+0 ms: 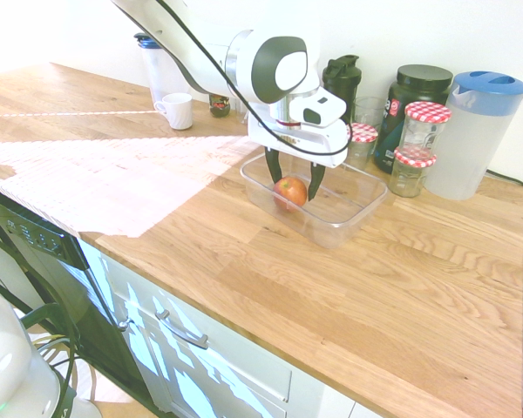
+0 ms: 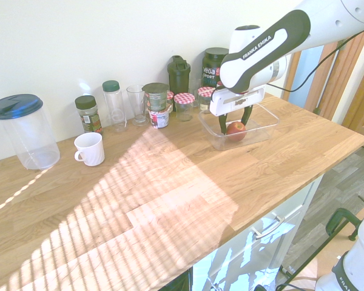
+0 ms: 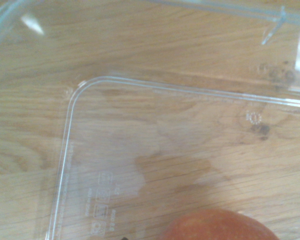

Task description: Put the apple into the container

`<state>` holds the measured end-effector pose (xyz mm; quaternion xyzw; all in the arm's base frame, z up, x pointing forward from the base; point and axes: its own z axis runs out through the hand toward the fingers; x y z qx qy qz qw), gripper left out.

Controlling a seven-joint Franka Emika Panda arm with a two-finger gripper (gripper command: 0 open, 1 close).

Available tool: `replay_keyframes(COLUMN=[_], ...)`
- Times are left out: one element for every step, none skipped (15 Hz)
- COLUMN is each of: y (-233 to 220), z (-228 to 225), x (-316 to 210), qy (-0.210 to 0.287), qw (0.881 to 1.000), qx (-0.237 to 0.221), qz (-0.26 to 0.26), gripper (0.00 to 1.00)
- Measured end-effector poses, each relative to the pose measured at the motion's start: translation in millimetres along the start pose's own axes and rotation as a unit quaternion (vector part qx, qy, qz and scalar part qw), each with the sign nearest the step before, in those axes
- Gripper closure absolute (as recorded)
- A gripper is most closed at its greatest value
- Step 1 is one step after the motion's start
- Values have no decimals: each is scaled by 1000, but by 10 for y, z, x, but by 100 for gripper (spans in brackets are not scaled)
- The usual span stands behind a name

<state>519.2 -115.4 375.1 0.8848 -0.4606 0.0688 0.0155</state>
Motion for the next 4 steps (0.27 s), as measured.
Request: replay_keyframes(y=[-16,-56,-121,-208], z=[-101,-275,-524,-840], x=[14,7,-53,-199], qy=[4,3,1,1], qw=[1000,1000,999,999], qx=[9,20,28,33], qz=[0,-6,-21,-39], gripper=[0,0,0,0])
